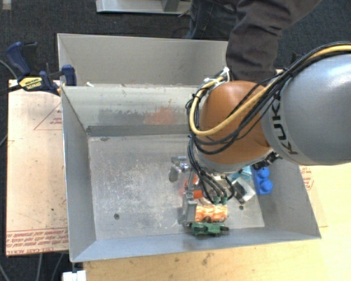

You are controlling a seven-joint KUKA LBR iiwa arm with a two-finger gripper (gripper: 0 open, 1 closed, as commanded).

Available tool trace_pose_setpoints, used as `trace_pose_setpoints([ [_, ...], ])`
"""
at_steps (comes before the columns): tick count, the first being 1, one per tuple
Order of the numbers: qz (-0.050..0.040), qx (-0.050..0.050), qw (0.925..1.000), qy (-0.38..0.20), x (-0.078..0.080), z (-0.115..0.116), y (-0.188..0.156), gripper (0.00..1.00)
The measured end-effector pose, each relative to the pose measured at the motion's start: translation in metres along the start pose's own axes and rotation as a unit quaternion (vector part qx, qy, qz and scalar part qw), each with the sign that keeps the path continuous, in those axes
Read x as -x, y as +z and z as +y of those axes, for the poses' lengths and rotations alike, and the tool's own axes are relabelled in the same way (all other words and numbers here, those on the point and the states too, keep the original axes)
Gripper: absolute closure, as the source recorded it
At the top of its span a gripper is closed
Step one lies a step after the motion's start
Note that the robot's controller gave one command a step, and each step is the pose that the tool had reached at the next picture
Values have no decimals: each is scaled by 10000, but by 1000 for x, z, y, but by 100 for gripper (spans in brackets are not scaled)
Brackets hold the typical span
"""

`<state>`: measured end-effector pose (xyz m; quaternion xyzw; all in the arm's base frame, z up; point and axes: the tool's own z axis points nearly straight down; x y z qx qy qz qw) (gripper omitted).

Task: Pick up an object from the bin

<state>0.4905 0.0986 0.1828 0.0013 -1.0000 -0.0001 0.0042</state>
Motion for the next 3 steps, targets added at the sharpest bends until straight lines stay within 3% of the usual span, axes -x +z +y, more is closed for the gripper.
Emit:
trace_pose_setpoints([
  [1,-40,5,10000,12,2,0,-4,0],
  [2,-62,14,9995,-304,21,-23,9,0],
  [3,-81,-3,9983,-584,35,-57,58,0],
])
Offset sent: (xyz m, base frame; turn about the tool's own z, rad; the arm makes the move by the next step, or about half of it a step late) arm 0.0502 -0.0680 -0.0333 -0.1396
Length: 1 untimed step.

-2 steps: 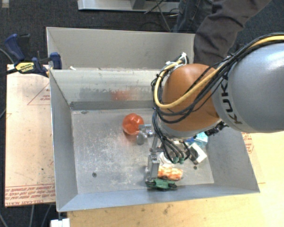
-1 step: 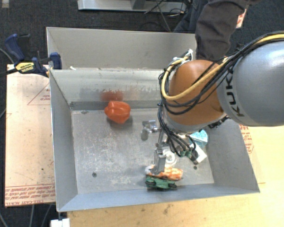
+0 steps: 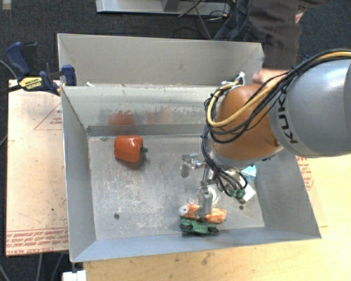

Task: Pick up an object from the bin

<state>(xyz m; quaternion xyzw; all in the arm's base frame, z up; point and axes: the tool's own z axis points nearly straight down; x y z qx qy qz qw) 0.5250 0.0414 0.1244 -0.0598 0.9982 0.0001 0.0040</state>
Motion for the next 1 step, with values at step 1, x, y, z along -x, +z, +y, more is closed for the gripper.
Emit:
trace_pose_setpoints([
  [1,6,9,9994,344,-7,-15,31,0],
])
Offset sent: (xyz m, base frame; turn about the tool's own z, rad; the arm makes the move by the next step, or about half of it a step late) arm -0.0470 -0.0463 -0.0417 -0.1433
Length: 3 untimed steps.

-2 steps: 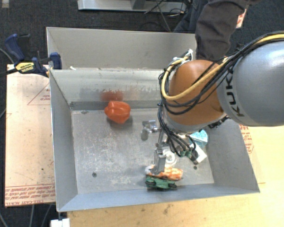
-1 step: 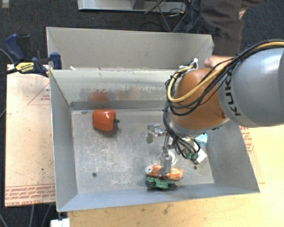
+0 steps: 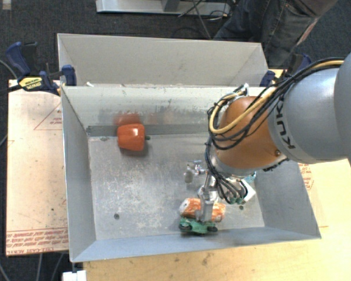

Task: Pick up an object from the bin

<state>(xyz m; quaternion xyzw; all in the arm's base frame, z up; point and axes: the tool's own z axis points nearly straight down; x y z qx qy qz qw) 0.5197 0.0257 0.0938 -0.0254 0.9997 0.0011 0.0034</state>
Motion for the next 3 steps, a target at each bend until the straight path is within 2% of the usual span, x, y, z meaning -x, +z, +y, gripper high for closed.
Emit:
trace_pose_setpoints([
  [1,-19,-5,9946,-1041,-40,-28,9,100],
  [2,-18,-5,9946,-1040,-40,-28,9,100],
  [3,57,5,9935,-1140,-41,-28,-43,100],
])
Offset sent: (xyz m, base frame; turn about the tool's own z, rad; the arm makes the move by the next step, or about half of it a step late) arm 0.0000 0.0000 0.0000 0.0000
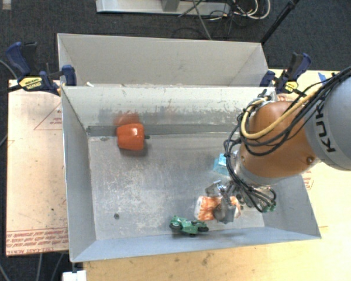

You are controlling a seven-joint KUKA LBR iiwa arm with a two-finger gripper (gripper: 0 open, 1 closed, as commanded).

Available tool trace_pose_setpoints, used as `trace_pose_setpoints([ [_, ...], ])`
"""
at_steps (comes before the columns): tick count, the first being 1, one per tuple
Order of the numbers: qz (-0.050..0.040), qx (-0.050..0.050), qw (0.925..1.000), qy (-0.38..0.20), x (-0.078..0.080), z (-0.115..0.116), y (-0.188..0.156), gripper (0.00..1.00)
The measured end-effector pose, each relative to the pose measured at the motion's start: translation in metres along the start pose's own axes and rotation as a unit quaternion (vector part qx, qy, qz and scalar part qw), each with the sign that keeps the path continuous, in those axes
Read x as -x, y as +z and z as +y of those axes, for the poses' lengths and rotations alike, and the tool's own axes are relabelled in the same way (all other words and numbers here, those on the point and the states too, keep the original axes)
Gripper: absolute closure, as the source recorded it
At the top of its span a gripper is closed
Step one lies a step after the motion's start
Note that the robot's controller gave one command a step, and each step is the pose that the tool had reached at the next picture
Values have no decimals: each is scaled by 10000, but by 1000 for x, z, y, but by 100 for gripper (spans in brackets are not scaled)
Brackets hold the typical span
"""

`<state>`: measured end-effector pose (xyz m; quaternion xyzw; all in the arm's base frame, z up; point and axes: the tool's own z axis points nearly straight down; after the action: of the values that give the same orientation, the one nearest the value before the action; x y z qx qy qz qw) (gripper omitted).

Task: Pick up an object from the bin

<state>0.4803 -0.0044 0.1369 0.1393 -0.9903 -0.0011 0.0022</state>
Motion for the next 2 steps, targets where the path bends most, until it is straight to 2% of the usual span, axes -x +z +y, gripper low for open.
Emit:
trace_pose_setpoints([
  [1,-103,-38,9999,-118,4,-32,-1,100],
  [2,35,13,9999,-122,0,-27,-11,100],
])
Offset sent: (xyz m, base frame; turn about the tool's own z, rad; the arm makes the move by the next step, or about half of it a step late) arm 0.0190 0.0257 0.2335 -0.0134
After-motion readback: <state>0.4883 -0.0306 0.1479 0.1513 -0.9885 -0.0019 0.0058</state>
